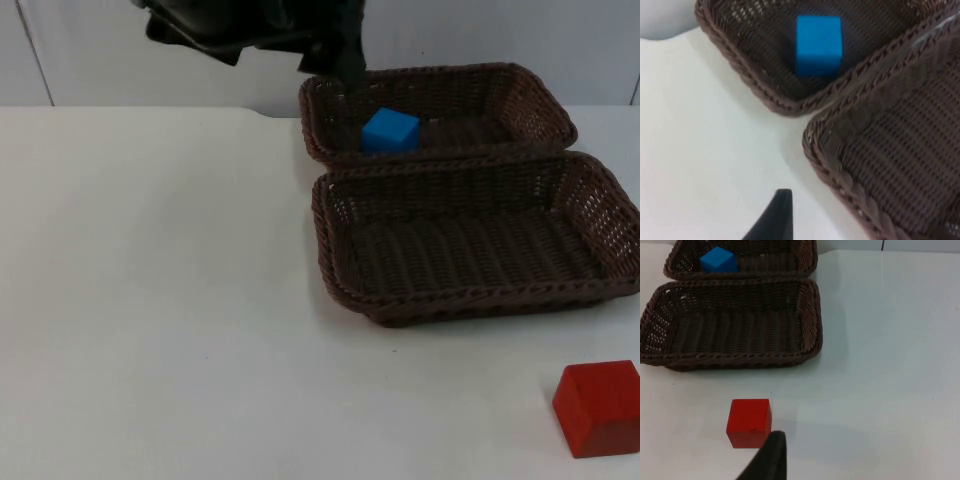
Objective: Pick up one cube with the left hand and place it into the upper basket. Pick up one cube with the right hand and place it into the lower basket.
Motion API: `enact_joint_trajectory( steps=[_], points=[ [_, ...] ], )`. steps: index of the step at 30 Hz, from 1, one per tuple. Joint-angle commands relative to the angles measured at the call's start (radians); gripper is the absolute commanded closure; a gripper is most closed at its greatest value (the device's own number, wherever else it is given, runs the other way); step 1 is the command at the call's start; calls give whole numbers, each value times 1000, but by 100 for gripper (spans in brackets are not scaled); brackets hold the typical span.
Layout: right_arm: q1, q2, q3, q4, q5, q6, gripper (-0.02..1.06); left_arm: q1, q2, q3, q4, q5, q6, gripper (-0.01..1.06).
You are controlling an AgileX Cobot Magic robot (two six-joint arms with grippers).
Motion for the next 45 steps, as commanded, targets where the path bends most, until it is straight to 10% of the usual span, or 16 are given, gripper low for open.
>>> enact_joint_trajectory(
  steps=[1, 45],
  points=[
    [-4, -4, 0, 0, -6, -3, -1, -6, -67, 71, -10, -26, 1, 0],
    [-4, -4, 0, 0, -6, -3, -1, -6, -815, 640, -5, -12, -79, 0]
  ],
)
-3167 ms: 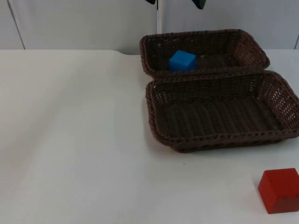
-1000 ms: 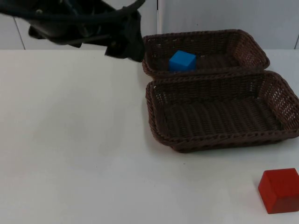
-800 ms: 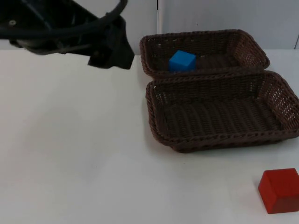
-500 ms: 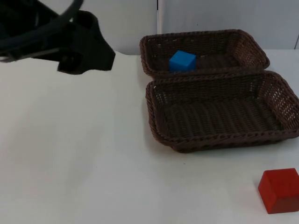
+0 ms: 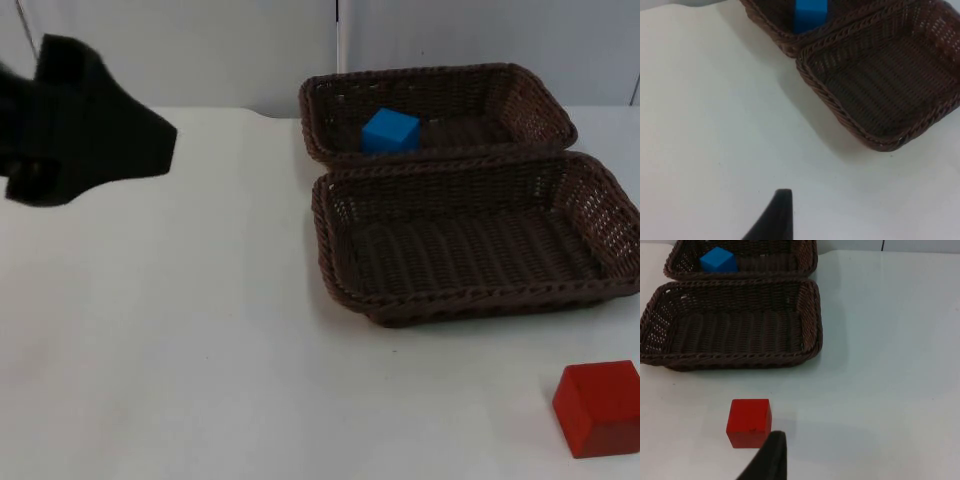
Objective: Pick up one cube with the left hand and place it into the upper basket. Pick up one cube with the right hand and place it into the lower basket.
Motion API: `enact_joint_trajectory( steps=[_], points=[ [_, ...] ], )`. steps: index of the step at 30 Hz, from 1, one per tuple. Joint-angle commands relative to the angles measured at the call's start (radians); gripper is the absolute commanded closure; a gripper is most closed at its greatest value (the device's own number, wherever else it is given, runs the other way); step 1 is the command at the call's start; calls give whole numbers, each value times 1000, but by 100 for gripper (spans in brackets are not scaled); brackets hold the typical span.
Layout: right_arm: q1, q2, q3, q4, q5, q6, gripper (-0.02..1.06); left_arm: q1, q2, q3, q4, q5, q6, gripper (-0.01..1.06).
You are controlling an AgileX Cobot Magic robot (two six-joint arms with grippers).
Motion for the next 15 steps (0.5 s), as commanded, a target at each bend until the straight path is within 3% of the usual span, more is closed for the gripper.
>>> enact_joint_trajectory(
  steps=[1, 11, 15],
  points=[
    [-4, -4, 0, 0, -6, -1, -1, -6, -44, 12, 0, 20, -9, 0],
    [-4, -4, 0, 0, -6, -1, -1, -6, -170, 12, 74, 120, -25, 0],
    [-4, -4, 0, 0, -6, -1, -1, -6, -208, 12, 206, 158, -170, 0]
  ],
)
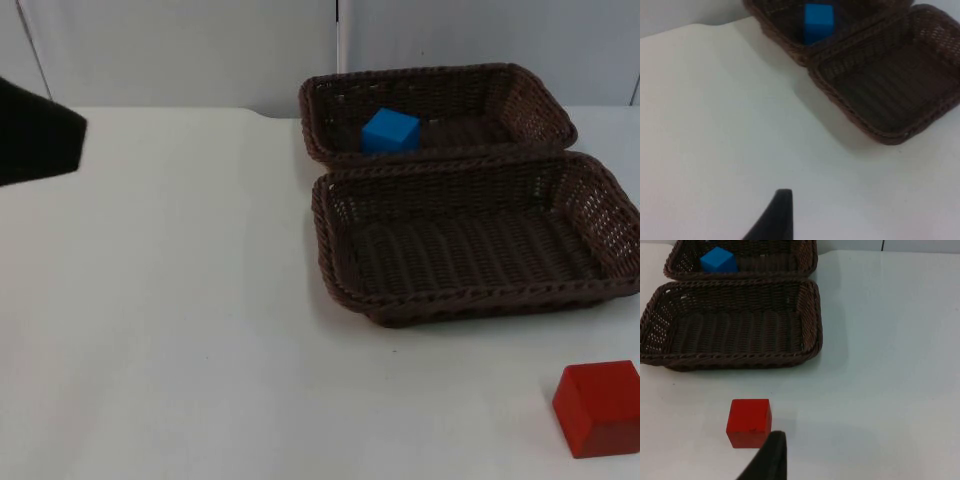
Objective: Pick up one cube with the left hand and place it into the upper basket. Pick up one cube with the right hand and place it into the lower basket.
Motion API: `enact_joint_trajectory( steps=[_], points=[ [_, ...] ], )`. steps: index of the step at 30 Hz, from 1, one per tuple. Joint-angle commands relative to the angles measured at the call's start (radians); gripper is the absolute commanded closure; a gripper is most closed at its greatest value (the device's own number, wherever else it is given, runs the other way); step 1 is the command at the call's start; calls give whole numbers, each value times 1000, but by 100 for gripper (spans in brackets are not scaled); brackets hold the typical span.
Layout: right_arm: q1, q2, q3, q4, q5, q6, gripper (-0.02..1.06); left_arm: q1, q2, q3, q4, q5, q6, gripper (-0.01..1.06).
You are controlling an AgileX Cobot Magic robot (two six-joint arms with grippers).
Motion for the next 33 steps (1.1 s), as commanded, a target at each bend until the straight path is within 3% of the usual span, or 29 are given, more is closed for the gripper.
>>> enact_joint_trajectory(
  steps=[1, 24, 33],
  points=[
    [-4, -4, 0, 0, -6, -1, -1, -6, -24, 5, 82, 24, -76, 0],
    [-4, -4, 0, 10, -5, 32, -1, -6, -38, 5, 110, 54, -80, 0],
    [-4, 180, -45, 13, -6, 32, -1, -6, -38, 5, 105, 52, -80, 0]
  ],
)
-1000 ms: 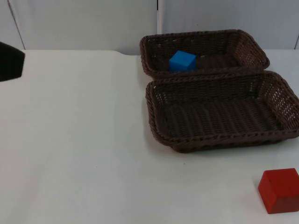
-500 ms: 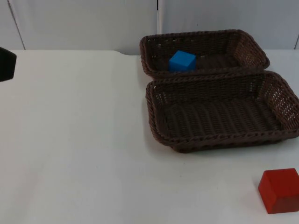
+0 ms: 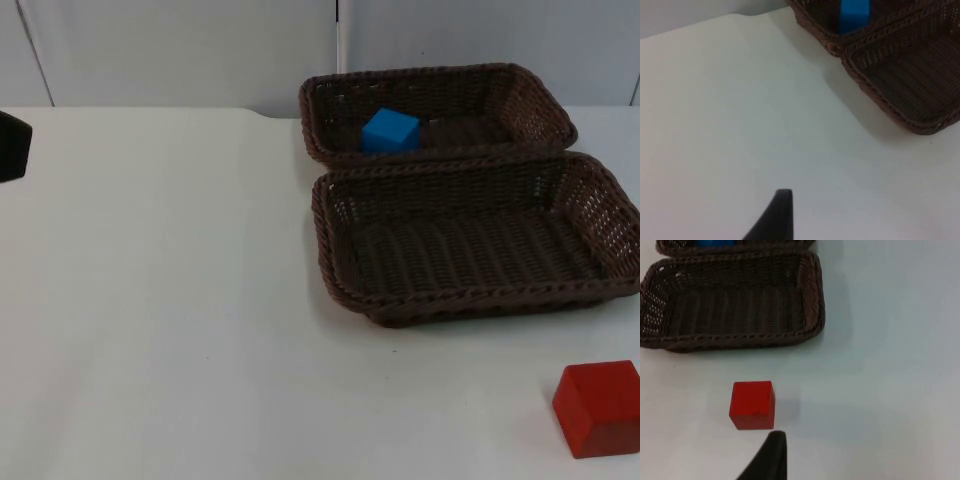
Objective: Pick up one cube with the left hand and place it into the upper basket. Pick up one cube with the right hand and place it into the lower basket.
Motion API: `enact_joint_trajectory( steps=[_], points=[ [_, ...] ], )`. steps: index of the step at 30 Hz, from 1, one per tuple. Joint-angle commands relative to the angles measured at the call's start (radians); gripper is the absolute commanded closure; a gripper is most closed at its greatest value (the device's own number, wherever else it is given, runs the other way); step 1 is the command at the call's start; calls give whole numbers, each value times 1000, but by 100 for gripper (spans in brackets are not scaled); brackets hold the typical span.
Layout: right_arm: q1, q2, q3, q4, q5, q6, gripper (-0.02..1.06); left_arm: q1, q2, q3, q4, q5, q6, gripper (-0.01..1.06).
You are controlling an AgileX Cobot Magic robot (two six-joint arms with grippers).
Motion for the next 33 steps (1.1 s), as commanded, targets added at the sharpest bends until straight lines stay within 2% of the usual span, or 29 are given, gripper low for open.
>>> enact_joint_trajectory(
  steps=[1, 8, 12, 25, 33],
  points=[
    [-4, 74, -33, 5, -6, 6, -1, -6, -7, 5, 1, -4, -8, 0],
    [-4, 276, -104, 65, -2, 14, -1, -6, -7, 5, 4, -4, -8, 0],
    [-4, 462, -148, 106, 2, 14, -1, -6, -7, 5, 4, -2, -8, 0],
    [-4, 857, -163, 216, -23, -53, -1, -6, -7, 5, 0, -6, -8, 0],
    [-4, 954, -163, 260, -80, -79, -1, -6, -7, 5, -4, -6, -8, 0]
  ],
)
